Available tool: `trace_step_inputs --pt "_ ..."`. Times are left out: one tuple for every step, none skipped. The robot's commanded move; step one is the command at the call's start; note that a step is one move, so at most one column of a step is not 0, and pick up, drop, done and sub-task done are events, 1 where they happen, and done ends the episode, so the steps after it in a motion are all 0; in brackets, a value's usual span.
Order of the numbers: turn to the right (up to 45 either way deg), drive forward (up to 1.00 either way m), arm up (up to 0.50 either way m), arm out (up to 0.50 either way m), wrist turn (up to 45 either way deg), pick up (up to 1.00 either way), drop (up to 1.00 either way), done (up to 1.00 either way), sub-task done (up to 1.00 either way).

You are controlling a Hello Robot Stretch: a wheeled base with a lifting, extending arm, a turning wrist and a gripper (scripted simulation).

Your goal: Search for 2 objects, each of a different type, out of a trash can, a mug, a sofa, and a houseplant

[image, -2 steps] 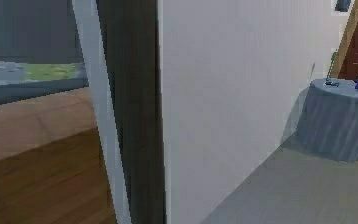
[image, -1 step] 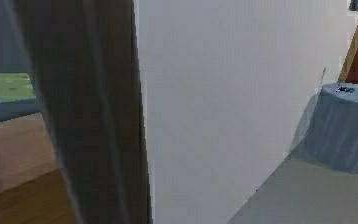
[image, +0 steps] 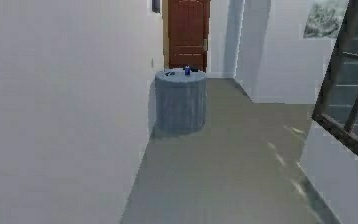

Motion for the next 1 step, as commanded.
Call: trace_step_inputs --pt "33.0 0.00 0.00 0.00 0.0 0.00 0.00 0.00 0.00"
